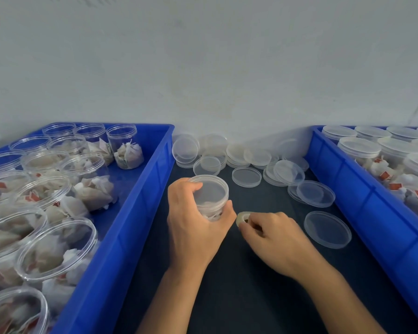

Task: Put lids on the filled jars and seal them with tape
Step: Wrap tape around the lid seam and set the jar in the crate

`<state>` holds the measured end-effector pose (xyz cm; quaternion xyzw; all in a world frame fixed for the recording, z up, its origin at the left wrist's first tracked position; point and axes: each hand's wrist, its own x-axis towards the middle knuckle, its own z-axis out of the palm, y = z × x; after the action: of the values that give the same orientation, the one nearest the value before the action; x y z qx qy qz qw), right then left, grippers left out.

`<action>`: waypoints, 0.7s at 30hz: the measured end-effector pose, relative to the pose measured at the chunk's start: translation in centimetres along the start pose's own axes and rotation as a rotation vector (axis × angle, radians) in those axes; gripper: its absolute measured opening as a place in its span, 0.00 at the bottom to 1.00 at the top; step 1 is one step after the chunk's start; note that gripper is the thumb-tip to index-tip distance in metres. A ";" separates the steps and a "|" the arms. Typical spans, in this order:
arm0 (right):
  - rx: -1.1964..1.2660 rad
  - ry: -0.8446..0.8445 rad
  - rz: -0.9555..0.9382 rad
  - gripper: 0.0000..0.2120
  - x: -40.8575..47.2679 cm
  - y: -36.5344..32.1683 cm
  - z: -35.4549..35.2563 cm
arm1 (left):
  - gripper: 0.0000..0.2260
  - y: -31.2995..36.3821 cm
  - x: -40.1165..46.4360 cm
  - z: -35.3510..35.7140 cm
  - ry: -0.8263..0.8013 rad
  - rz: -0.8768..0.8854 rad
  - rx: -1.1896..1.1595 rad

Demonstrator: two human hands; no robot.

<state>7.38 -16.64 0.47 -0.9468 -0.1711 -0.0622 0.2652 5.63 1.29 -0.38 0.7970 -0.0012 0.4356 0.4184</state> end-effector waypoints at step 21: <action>-0.105 0.239 0.082 0.28 0.4 -0.4 1.5 | 0.25 -0.3 0.1 0.3 0.019 0.000 -0.111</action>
<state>7.69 -15.40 -0.58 -0.9515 -0.0961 -0.1723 0.2359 5.99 1.34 -0.52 0.7685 -0.0214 0.4423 0.4618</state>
